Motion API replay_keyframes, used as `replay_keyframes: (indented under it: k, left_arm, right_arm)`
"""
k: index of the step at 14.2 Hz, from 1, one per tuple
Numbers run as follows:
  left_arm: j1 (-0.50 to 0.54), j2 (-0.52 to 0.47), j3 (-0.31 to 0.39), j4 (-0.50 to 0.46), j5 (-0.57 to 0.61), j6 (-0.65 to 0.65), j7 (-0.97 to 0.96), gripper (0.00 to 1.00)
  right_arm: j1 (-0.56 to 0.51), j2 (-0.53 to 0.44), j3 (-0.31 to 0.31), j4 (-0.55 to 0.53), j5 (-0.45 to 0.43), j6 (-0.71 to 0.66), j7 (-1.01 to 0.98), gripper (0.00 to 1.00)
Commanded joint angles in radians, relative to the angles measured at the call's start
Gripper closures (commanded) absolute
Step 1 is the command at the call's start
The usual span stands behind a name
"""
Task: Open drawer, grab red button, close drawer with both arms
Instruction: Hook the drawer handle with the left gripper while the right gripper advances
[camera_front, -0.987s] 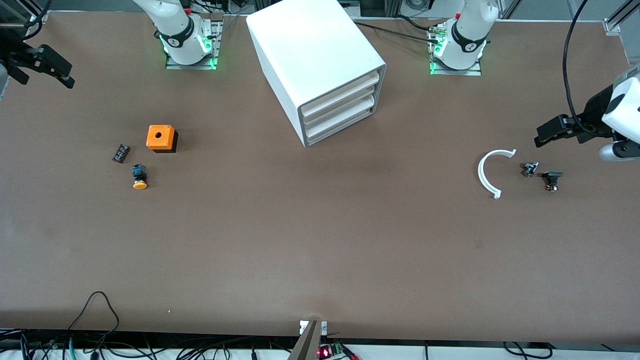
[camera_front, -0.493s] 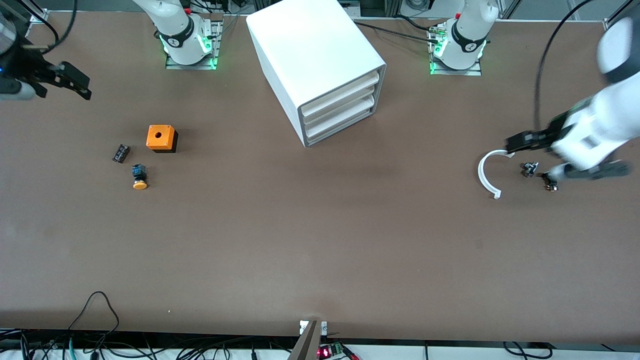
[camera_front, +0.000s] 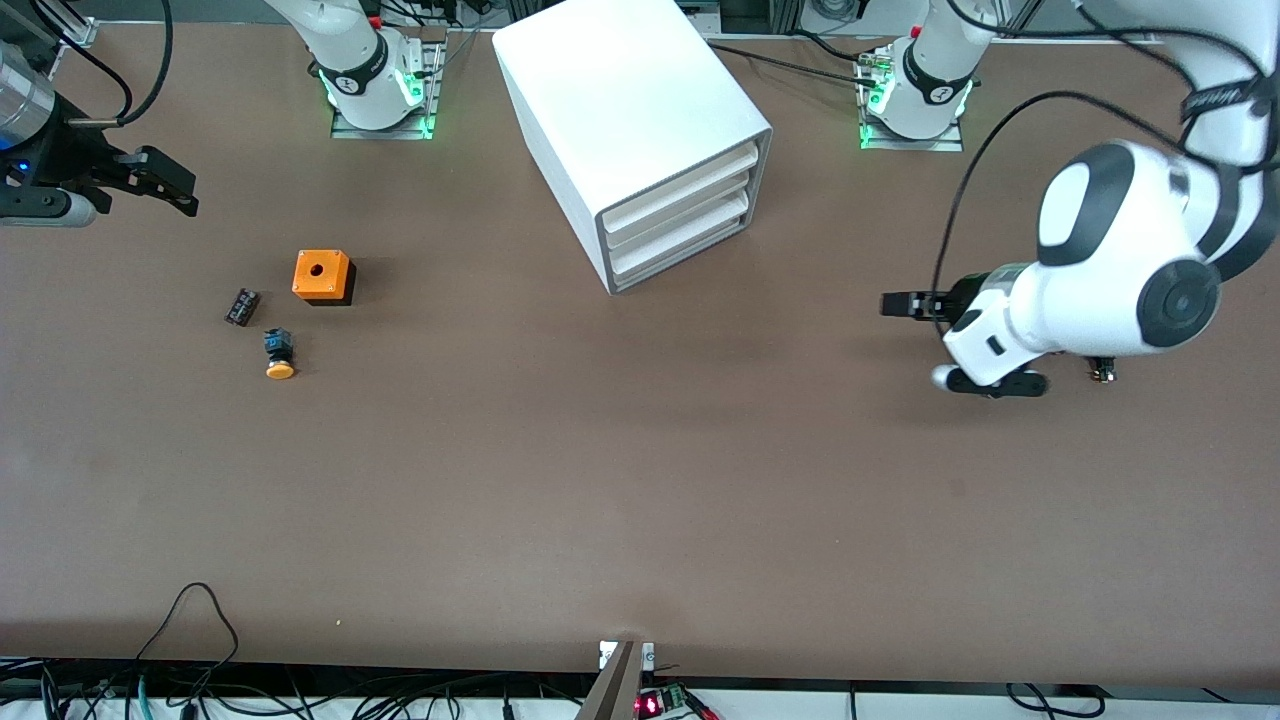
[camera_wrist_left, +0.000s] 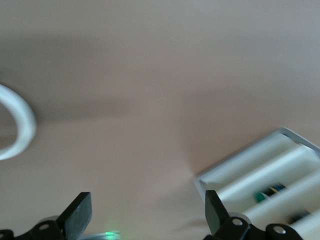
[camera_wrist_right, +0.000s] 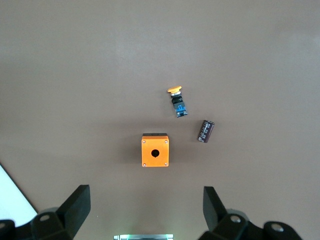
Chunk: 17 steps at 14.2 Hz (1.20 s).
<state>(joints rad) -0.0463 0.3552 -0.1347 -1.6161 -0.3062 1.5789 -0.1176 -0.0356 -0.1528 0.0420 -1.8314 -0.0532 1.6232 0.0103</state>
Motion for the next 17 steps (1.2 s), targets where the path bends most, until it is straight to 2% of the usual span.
replay_keyframes:
  k: [1,5,7,8,11,13,17]
  left_arm:
    - [0.02,0.028,-0.005,-0.101,-0.161,0.032,0.125,0.0]
    - [0.016,0.063,-0.006,-0.289,-0.426,0.14,0.45,0.0]
    - [0.003,0.082,-0.014,-0.387,-0.581,0.161,0.539,0.0]
    - [0.0,0.085,-0.041,-0.422,-0.638,0.162,0.579,0.0]
    - [-0.013,0.097,-0.101,-0.461,-0.666,0.162,0.605,0.01]
    - [-0.029,0.099,-0.124,-0.476,-0.666,0.168,0.618,0.06]
    - [-0.029,0.105,-0.189,-0.511,-0.672,0.21,0.656,0.09]
  right_arm:
    - [0.003,0.001,-0.01,0.015,0.018,-0.016,-0.009,0.0]
    - [0.005,0.001,-0.005,0.017,0.016,-0.048,0.0,0.0]
    - [0.003,0.001,-0.005,0.017,0.018,-0.051,-0.007,0.0]
    - [0.003,-0.001,-0.005,0.017,0.018,-0.052,-0.012,0.0]
    - [0.002,0.007,-0.007,0.017,0.018,-0.054,-0.013,0.0]
    - [0.003,0.009,-0.005,0.018,0.018,-0.045,-0.012,0.0]
    - [-0.009,0.067,-0.016,0.02,0.018,-0.002,-0.012,0.0]
